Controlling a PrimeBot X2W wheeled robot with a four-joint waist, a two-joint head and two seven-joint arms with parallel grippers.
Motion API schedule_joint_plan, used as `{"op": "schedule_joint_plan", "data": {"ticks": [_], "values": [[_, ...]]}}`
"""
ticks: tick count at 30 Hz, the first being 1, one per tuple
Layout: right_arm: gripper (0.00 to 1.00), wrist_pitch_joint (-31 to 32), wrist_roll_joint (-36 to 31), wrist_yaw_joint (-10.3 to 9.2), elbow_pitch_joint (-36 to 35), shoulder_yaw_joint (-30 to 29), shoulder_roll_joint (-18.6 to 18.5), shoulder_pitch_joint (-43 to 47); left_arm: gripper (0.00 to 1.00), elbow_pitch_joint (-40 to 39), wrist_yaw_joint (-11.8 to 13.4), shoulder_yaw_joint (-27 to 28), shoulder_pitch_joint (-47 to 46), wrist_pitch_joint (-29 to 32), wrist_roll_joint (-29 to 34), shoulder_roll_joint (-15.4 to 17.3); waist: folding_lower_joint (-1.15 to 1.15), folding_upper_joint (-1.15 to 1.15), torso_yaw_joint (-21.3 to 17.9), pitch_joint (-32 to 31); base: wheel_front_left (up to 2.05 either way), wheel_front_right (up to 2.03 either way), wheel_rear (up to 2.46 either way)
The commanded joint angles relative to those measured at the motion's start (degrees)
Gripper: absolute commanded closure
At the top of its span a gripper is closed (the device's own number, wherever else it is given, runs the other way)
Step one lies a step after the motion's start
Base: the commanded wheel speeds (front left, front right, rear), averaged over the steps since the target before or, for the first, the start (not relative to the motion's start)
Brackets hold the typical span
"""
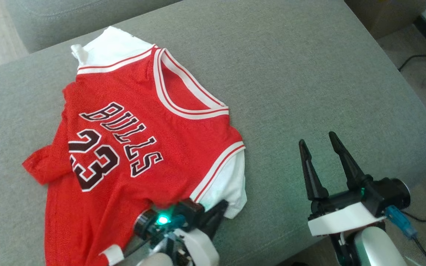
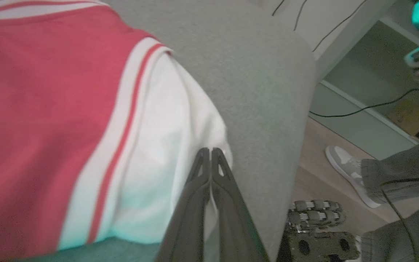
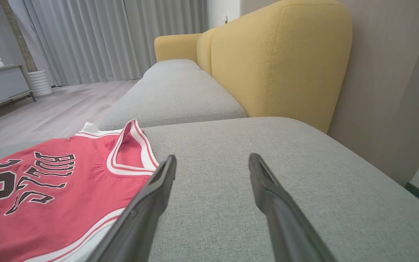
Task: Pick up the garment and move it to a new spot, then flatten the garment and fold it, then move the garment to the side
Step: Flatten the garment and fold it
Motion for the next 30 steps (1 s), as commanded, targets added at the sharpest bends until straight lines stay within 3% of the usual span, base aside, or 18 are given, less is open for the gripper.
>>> {"op": "schedule_joint_plan", "data": {"ticks": [1, 12, 13, 14, 22, 30], "values": [[0.00, -0.62, -0.56, 0.44, -1.58, 1.13, -0.25, 0.36, 1.00, -1.59, 1.25, 2.46, 0.05, -0.25, 0.76, 1.16, 0.00, 0.00, 0.39, -0.18, 0.00, 0.00, 0.00], [0.00, -0.62, -1.09, 0.44, -1.16, 0.72, -0.25, 0.67, 1.00, -2.79, 4.94, 4.67, 2.57, -0.50, -0.22, 3.09, 0.00, 0.00, 3.16, -1.46, 0.00, 0.00, 0.00], [0.00, -0.62, -1.29, 0.44, -1.09, 0.64, -0.25, 0.81, 0.57, -3.29, 5.84, 5.37, 3.01, -1.56, -0.49, 2.85, 0.00, 0.00, 3.90, -1.85, 0.00, 0.00, 0.00], [0.00, -0.62, -1.39, 0.44, -1.04, 0.60, -0.25, 0.89, 0.00, -3.48, 6.11, 5.59, 3.28, -1.91, -0.70, 2.73, 0.00, 0.00, 4.28, -2.12, 0.00, 0.00, 0.00], [0.00, -0.62, -2.92, 0.44, -1.70, -0.86, -0.25, 1.77, 0.00, -7.38, 7.29, 9.59, 6.42, -9.87, -3.80, 1.58, 0.00, 0.00, 8.73, -4.80, 0.00, 0.00, 0.00], [0.00, -0.62, -5.29, 0.44, -3.30, -4.54, -0.25, 2.84, 0.00, -11.12, 12.32, 17.55, 12.14, -21.27, -4.96, 2.72, 0.00, 0.00, 15.28, -8.58, 0.00, 0.00, 0.00]]}}
